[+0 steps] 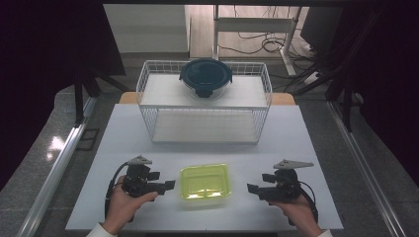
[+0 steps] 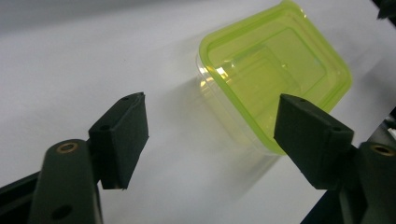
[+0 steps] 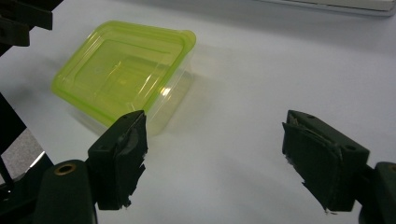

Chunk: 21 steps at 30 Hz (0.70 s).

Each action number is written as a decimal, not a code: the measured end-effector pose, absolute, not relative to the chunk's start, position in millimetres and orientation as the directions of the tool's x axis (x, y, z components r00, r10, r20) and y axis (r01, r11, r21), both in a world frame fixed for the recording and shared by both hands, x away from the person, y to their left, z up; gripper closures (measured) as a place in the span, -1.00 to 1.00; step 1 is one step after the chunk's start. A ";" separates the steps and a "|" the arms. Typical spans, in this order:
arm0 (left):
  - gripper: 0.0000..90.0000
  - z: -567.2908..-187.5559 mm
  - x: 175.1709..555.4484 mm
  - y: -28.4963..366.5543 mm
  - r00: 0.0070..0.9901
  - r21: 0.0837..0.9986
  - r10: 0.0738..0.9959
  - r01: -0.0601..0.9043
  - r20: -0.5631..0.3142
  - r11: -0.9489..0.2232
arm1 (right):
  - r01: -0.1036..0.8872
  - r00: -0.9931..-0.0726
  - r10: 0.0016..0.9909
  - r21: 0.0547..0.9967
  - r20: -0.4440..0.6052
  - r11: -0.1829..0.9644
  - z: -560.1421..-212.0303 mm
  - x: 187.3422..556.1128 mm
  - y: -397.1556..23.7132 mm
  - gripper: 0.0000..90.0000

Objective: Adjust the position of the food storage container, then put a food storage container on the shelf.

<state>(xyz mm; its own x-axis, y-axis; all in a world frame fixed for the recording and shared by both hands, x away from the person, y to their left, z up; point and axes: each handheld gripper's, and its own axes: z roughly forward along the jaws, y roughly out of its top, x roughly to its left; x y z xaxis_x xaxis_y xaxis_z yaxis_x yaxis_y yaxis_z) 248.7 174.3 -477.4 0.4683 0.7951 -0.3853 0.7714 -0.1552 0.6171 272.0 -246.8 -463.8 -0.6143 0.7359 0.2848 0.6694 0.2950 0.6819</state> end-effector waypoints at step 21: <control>-0.51 -488.4 256.8 172.2 0.426 0.577 0.755 0.813 -0.498 -0.078 | 0.718 -0.602 0.700 0.645 0.385 0.262 -471.6 282.1 -230.1 -0.32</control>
<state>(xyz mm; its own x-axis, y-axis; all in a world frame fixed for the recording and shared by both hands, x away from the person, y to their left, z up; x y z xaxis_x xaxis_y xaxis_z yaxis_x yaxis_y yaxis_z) 256.8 172.2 -488.4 0.4264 0.7552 -0.4979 0.8128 -0.0784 0.5773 282.1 -230.1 -471.6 -0.6016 0.7000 0.3849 0.7179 0.2624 0.6448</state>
